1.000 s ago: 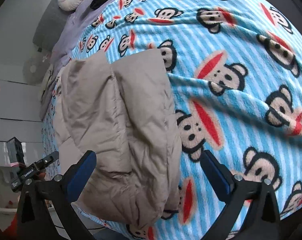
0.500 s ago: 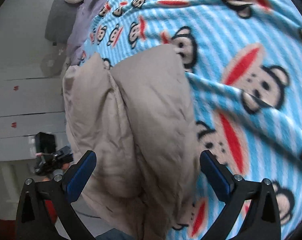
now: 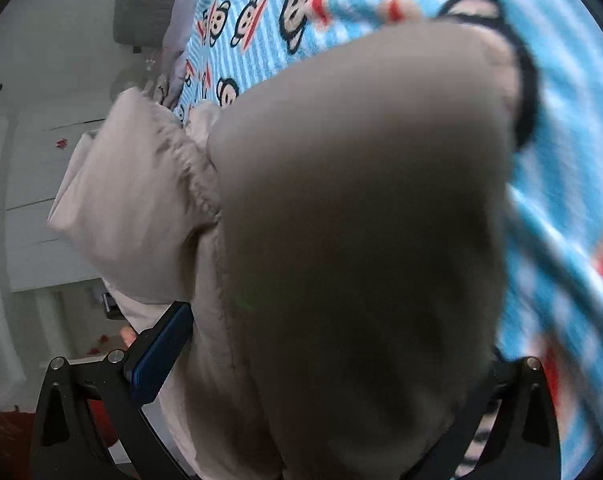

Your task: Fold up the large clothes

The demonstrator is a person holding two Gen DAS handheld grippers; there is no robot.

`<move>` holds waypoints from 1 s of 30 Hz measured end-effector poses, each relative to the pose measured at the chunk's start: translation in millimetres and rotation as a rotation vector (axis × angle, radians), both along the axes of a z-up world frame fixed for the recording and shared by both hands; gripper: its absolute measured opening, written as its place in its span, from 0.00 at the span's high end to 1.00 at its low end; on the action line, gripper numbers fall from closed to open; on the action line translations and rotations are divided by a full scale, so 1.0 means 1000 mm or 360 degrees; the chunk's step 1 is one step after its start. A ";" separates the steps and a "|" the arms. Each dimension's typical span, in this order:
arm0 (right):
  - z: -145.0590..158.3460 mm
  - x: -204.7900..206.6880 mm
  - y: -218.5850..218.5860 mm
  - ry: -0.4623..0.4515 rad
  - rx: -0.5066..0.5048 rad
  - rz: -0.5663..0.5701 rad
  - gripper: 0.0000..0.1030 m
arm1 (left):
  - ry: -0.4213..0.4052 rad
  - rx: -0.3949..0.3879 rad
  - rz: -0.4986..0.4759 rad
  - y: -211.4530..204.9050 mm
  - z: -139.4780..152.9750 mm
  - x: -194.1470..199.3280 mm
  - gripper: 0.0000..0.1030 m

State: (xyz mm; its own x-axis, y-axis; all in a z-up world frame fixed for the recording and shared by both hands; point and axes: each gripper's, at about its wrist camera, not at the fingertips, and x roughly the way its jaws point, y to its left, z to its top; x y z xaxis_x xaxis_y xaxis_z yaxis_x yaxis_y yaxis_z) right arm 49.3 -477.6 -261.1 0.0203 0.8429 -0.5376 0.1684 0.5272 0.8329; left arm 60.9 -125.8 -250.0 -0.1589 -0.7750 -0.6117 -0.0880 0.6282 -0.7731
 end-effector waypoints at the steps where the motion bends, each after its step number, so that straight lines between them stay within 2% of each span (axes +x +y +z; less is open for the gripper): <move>1: -0.002 0.003 0.002 0.0008 0.0013 -0.0008 0.00 | 0.0014 -0.0010 0.0011 -0.002 -0.002 0.001 0.00; 6: -0.006 0.011 0.005 0.0046 0.0026 -0.0053 0.00 | -0.0007 0.0001 0.0068 -0.014 0.002 -0.001 0.00; 10: -0.005 0.008 -0.002 0.0105 0.0039 -0.0113 0.03 | -0.0083 0.0010 0.0092 -0.019 0.021 -0.009 0.07; 11: -0.004 0.007 -0.003 0.0103 0.0056 -0.0129 0.07 | -0.0093 0.0004 0.0096 -0.018 0.025 -0.010 0.08; 12: -0.001 0.007 -0.003 0.0099 0.0085 -0.0137 0.18 | -0.0108 -0.0005 0.0098 -0.019 0.031 -0.011 0.09; 15: 0.012 0.006 -0.004 0.0063 0.0146 -0.0147 0.34 | -0.0161 -0.0038 0.0076 -0.021 0.050 -0.014 0.10; 18: 0.032 0.009 0.003 0.0000 0.0140 -0.0129 0.38 | -0.0229 -0.0062 0.0056 -0.023 0.069 -0.011 0.10; 22: 0.054 0.021 0.028 -0.0085 0.0157 -0.0117 0.38 | -0.0299 -0.0092 0.0087 0.000 0.091 -0.005 0.10; 27: 0.075 0.039 0.072 -0.0169 0.0195 -0.0105 0.38 | -0.0403 -0.0076 0.0107 0.060 0.117 0.018 0.10; 30: 0.080 0.053 0.116 -0.0211 0.0207 -0.0094 0.38 | -0.0422 -0.0046 0.0118 0.098 0.122 0.034 0.10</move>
State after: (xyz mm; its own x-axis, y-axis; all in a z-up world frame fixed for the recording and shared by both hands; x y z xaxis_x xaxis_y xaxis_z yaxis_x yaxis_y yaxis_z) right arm 102.1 -361.7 -181.3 0.1352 0.9003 -0.4137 0.0798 0.4063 0.9103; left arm 95.2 -28.0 -128.3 0.0615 -0.7962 -0.6020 0.0752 0.6051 -0.7926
